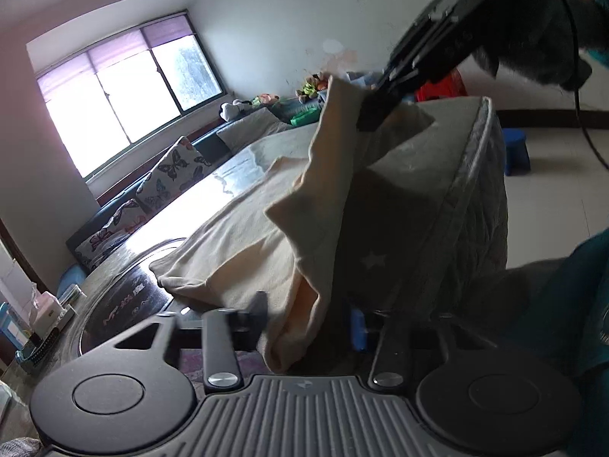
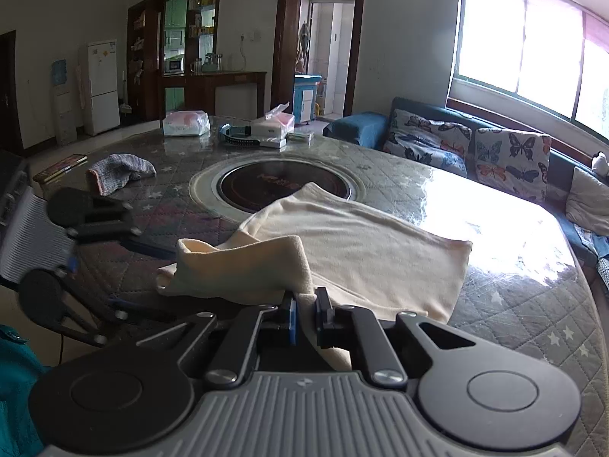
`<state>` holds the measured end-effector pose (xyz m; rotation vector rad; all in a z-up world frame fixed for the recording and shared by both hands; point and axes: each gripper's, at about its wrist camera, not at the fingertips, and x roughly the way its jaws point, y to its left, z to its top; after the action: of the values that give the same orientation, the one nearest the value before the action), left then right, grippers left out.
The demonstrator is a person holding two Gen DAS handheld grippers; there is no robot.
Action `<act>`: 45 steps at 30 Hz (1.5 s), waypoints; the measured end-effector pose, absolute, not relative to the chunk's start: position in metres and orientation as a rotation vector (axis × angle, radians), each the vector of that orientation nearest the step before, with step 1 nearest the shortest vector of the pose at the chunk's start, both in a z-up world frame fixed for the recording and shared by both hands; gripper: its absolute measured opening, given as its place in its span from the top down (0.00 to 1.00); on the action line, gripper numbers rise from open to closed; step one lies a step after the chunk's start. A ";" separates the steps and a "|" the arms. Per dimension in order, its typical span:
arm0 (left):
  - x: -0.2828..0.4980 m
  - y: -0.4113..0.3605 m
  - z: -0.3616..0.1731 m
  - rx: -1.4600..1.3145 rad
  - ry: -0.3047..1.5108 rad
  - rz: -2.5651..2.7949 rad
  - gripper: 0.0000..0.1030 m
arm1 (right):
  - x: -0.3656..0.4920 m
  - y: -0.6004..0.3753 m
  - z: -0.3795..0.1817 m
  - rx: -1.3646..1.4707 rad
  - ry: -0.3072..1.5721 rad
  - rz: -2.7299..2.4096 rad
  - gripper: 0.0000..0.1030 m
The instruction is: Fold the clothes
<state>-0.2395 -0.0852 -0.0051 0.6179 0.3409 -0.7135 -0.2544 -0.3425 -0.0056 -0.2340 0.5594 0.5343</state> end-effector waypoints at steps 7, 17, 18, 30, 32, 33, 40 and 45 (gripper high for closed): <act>-0.267 -0.062 0.021 0.576 0.331 -0.763 0.94 | -0.277 -0.346 0.002 -0.237 0.575 0.552 0.92; -0.216 -0.060 0.050 0.484 0.326 -0.699 0.94 | -0.265 -0.347 0.017 -0.255 0.590 0.570 0.92; -0.206 -0.062 0.053 0.485 0.321 -0.685 0.94 | -0.259 -0.347 0.020 -0.259 0.589 0.567 0.92; -0.053 -0.097 0.040 0.454 0.454 -0.529 0.94 | -0.105 -0.346 0.023 -0.289 0.642 0.511 0.92; -0.030 -0.102 0.027 0.457 0.491 -0.496 0.94 | -0.079 -0.342 0.007 -0.272 0.667 0.482 0.92; -0.020 -0.104 0.021 0.448 0.512 -0.486 0.94 | -0.067 -0.341 -0.003 -0.259 0.681 0.469 0.91; -0.006 -0.100 0.007 0.435 0.527 -0.442 0.85 | -0.041 -0.359 -0.046 -0.091 0.695 0.324 0.77; -0.009 -0.096 0.018 0.404 0.505 -0.410 0.83 | -0.061 -0.389 -0.037 -0.014 0.660 0.233 0.75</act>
<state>-0.0088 -0.0961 0.0176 0.4042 0.5050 -0.4095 -0.0607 -0.3892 -0.0367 -0.0140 0.6604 0.2332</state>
